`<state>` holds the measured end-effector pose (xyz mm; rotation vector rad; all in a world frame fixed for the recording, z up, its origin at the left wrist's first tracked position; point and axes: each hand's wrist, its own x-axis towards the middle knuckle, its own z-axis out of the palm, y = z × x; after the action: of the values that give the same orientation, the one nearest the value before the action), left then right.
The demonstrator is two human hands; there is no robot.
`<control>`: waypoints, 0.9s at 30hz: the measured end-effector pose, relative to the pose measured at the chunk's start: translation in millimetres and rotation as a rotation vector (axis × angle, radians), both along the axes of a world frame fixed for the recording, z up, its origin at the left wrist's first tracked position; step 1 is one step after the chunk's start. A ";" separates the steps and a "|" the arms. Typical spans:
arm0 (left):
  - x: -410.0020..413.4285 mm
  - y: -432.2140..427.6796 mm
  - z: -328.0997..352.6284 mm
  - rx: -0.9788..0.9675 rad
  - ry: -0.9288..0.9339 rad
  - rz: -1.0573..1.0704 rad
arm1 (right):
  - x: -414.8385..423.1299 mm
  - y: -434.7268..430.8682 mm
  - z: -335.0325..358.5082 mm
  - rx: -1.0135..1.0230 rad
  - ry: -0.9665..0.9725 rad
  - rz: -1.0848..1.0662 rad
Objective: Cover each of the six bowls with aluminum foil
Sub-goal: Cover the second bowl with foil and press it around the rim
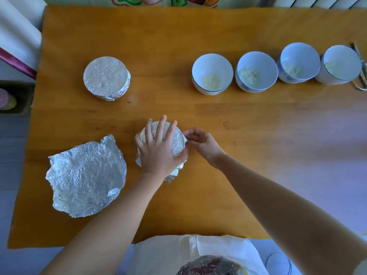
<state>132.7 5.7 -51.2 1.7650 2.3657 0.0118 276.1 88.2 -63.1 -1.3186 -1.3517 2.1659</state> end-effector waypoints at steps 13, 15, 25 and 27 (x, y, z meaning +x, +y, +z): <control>0.1 -1.1 -2.6 0.014 0.020 0.000 | 10.2 -1.6 -8.7 0.009 -0.025 -0.037; -0.5 -1.3 -2.4 0.016 0.024 0.002 | 10.5 -3.8 -9.2 0.005 0.002 -0.031; -0.2 -0.7 -5.0 0.021 0.033 0.008 | -2.1 -1.4 -3.8 -0.005 -0.092 -0.104; -0.3 -0.7 -4.5 0.021 0.033 0.009 | -3.5 -1.4 -2.1 -0.005 -0.105 -0.103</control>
<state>132.4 5.0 -55.7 1.7768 2.4051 0.0090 272.6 86.8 -65.2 -1.4885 -1.2854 2.0601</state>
